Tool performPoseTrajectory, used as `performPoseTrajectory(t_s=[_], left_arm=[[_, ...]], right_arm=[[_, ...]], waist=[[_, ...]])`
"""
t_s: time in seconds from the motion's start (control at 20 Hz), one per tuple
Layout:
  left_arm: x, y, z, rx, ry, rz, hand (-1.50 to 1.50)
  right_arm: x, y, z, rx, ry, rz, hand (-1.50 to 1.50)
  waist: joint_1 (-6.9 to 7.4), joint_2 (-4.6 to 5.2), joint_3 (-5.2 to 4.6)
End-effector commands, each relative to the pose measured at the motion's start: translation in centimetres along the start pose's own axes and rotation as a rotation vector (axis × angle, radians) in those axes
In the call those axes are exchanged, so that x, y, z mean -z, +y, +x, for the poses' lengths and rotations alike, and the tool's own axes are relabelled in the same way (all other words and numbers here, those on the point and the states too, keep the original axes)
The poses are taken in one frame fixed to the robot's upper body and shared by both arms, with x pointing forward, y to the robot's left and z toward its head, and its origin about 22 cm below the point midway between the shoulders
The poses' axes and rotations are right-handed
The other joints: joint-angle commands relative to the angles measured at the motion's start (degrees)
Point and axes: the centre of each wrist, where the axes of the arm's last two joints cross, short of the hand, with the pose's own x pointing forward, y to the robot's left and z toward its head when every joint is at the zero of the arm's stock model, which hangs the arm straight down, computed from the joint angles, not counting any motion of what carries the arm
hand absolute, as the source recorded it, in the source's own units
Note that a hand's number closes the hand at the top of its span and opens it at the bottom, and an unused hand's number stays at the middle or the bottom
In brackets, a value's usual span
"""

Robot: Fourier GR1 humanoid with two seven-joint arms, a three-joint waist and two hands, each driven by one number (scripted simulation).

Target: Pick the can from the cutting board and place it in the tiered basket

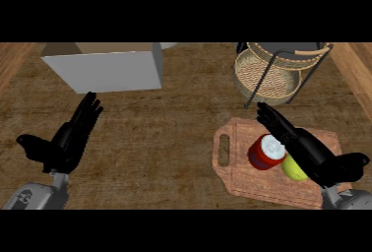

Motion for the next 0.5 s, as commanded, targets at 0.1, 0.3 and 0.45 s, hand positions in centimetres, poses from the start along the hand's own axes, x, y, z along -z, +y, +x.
performPoseTrajectory(t_s=[0.1,0.3,0.45], left_arm=[[-1.0,0.1,-1.7,0.097,0.078,0.099,0.0],[-3.9,0.8,-5.1,0.12,0.219,0.198,0.0],[-4.6,-0.6,-6.2,0.121,0.246,0.215,0.0]], right_arm=[[0.1,-5.7,6.0,-0.135,-0.244,-0.197,1.5],[-4.2,-13.4,6.2,-0.461,-0.042,-0.69,1.5],[-4.1,-12.1,1.5,0.028,-0.109,-0.968,-1.5]], waist=[[1.15,1.97,-0.11],[-2.0,2.39,-0.76],[-0.46,2.09,0.04]])
